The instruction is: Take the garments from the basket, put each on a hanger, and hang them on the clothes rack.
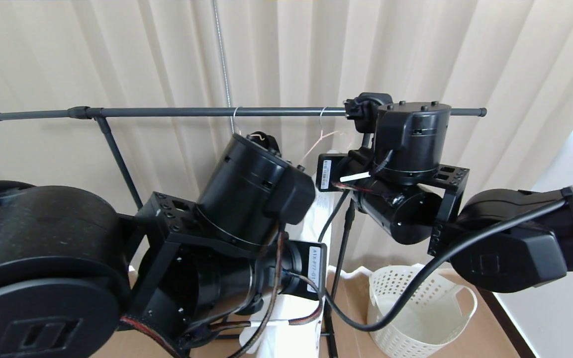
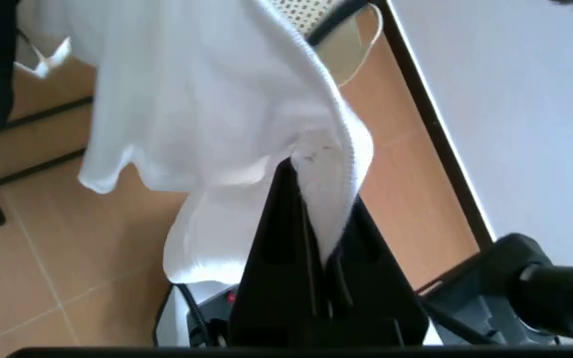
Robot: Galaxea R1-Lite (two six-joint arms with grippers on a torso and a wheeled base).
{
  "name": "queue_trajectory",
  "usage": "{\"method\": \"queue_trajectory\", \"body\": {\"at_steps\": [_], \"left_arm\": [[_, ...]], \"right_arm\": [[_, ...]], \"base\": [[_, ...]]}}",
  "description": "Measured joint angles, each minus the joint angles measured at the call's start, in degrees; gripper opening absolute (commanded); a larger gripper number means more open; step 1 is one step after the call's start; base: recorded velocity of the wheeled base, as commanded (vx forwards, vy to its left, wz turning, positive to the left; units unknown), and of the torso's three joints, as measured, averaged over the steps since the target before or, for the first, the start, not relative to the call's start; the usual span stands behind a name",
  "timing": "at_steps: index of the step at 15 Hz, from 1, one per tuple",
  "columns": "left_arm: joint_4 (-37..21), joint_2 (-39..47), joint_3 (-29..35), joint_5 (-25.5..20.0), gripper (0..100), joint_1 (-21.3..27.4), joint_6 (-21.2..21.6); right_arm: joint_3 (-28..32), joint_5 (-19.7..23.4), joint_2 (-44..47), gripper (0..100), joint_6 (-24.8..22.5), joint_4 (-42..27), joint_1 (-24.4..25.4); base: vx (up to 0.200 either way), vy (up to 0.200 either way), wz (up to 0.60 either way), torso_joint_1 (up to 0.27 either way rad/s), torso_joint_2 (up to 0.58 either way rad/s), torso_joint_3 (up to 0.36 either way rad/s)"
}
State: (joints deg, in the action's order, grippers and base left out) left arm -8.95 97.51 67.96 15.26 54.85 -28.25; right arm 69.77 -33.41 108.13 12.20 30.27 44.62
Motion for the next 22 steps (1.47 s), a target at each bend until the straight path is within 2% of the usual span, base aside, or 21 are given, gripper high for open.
{"method": "queue_trajectory", "body": {"at_steps": [5,9,11,14,16,20,22], "left_arm": [[1.0,-2.0,-3.2,4.2,0,-5.4,2.7],[6.3,-1.0,-2.4,4.3,0,-7.2,5.5],[7.6,0.1,-1.6,4.3,0,-7.7,5.9],[8.0,2.0,0.9,4.3,0,-8.8,7.1],[8.0,3.3,2.9,4.3,0,-9.3,7.9],[8.1,6.8,8.1,4.3,0,-9.7,9.0],[8.1,8.5,9.0,4.2,0,-9.6,9.8]], "right_arm": [[-3.2,0.0,-4.7,0,-4.7,0.0,-2.2],[-9.9,0.0,-10.3,0,-14.4,-0.1,-2.7],[-12.8,0.0,-12.5,0,-17.5,-0.2,-2.7],[-14.2,0.0,-13.9,0,-18.5,-0.7,-3.0],[-14.5,0.0,-14.9,0,-19.9,-3.5,-4.2],[-15.5,0.4,-19.1,0,-23.2,-13.8,-7.5],[-16.0,0.5,-20.7,0,-24.7,-15.4,-8.7]], "base": [[0.000,0.000,0.00,0.000,0.00,0.000],[0.000,0.000,0.00,0.000,0.00,0.000],[0.000,0.000,0.00,0.000,0.00,0.000],[0.000,0.000,0.00,0.000,0.00,0.000],[0.000,0.000,0.00,0.000,0.00,0.000],[0.000,0.000,0.00,0.000,0.00,0.000],[0.000,0.000,0.00,0.000,0.00,0.000]]}}
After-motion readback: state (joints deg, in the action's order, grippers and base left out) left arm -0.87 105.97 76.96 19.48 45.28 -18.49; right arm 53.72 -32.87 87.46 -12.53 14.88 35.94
